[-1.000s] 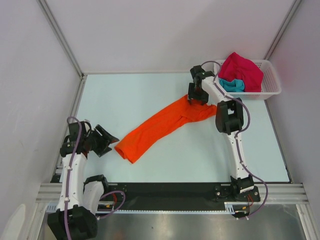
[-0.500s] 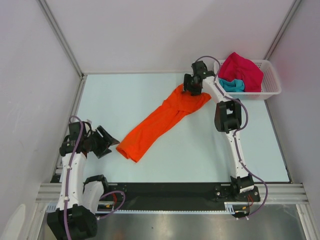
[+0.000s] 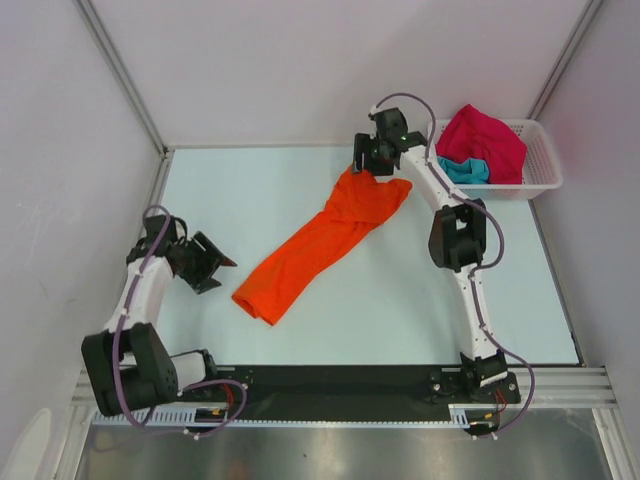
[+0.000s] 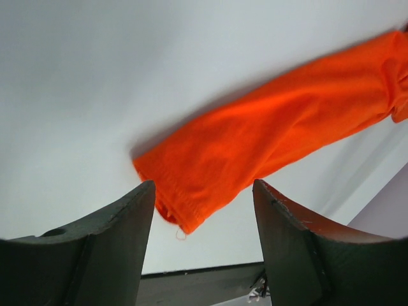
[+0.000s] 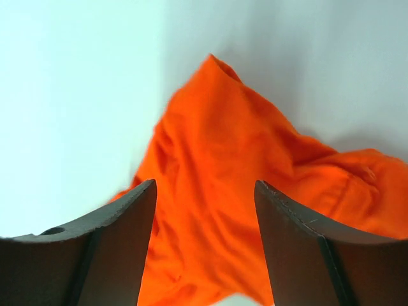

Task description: Fold and stack the t-shirts

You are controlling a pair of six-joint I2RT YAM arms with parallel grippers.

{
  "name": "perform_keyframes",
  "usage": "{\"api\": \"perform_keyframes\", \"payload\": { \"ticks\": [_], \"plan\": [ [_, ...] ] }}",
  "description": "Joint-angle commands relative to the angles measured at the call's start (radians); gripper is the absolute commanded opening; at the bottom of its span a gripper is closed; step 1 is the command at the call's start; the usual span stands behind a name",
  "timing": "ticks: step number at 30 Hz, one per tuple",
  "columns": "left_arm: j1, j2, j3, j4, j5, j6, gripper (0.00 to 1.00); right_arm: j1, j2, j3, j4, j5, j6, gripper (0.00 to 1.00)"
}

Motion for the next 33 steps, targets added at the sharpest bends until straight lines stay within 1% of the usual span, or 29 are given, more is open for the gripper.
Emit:
{"api": "perform_keyframes", "payload": {
  "ticks": [1, 3, 6, 7, 9, 10, 12, 13, 15, 17, 21, 27, 33],
  "plan": [
    [-0.027, 0.124, 0.125, 0.101, -0.026, -0.032, 0.68, 0.019, -0.161, 0.022, -0.033, 0.081, -0.075, 0.68],
    [-0.046, 0.183, 0.152, 0.118, -0.040, -0.043, 0.69, 0.023, -0.195, 0.011, -0.056, 0.109, -0.083, 0.69],
    [-0.066, 0.265, 0.206, 0.146, -0.064, -0.055, 0.69, 0.046, -0.259, -0.061, -0.052, 0.112, -0.075, 0.69],
    [-0.072, 0.291, 0.240, 0.149, -0.066, -0.052, 0.69, 0.056, -0.281, -0.122, -0.039, 0.117, -0.072, 0.69],
    [-0.086, 0.374, 0.272, 0.149, -0.070, -0.047, 0.69, 0.086, -0.320, -0.188, -0.019, 0.130, -0.060, 0.70],
    [-0.090, 0.426, 0.295, 0.150, -0.067, -0.046, 0.69, 0.097, -0.366, -0.270, 0.006, 0.132, -0.052, 0.70],
    [-0.106, 0.471, 0.308, 0.157, -0.049, -0.035, 0.69, 0.118, -0.412, -0.352, 0.037, 0.129, -0.031, 0.70],
    [-0.109, 0.500, 0.306, 0.158, -0.041, -0.032, 0.69, 0.125, -0.451, -0.421, 0.065, 0.129, -0.026, 0.70],
    [-0.130, 0.514, 0.294, 0.161, -0.023, -0.021, 0.69, 0.137, -0.488, -0.486, 0.088, 0.131, -0.009, 0.70],
    [-0.153, 0.502, 0.260, 0.170, -0.027, -0.017, 0.69, 0.142, -0.526, -0.555, 0.109, 0.135, 0.000, 0.70],
    [-0.170, 0.450, 0.190, 0.178, -0.032, -0.014, 0.69, 0.145, -0.558, -0.633, 0.136, 0.135, 0.009, 0.71],
    [-0.178, 0.338, 0.055, 0.174, -0.018, -0.012, 0.68, 0.148, -0.558, -0.669, 0.129, 0.143, 0.006, 0.71],
    [-0.176, 0.206, -0.043, 0.163, 0.000, -0.027, 0.68, 0.146, -0.578, -0.685, 0.129, 0.146, 0.005, 0.71]
  ]
}}
